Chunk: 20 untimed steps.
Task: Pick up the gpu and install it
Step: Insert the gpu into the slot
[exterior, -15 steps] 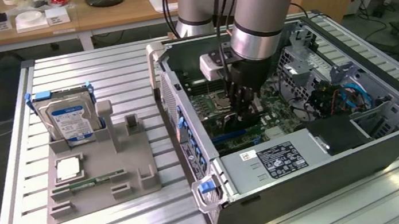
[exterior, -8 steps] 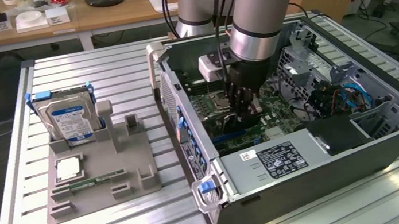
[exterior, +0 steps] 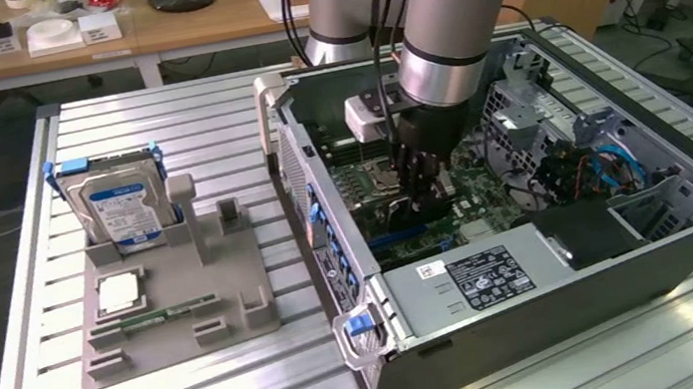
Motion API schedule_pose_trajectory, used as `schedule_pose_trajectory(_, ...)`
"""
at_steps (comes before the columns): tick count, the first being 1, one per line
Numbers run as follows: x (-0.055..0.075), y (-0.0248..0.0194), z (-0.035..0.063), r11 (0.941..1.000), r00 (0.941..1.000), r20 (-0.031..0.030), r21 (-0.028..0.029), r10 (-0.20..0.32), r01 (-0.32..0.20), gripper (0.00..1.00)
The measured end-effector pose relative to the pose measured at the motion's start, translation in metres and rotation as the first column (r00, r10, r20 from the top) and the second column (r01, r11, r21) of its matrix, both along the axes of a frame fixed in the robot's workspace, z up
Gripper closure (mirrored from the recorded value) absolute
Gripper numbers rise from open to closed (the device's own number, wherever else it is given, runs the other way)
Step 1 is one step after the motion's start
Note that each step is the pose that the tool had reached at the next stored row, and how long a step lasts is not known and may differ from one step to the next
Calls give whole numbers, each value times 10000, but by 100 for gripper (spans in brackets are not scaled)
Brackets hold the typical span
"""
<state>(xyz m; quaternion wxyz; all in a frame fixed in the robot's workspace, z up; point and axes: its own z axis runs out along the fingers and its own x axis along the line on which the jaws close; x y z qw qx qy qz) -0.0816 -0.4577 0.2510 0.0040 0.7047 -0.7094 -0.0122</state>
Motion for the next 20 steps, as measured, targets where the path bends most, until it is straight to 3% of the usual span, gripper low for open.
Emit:
schedule_pose_trajectory(8, -1, -1, -10, 10000, 10000, 39, 0, 1, -1, 73)
schedule_pose_trajectory(20, -2, -9, -30, 10000, 10000, 42, 2, -58, 58, 73)
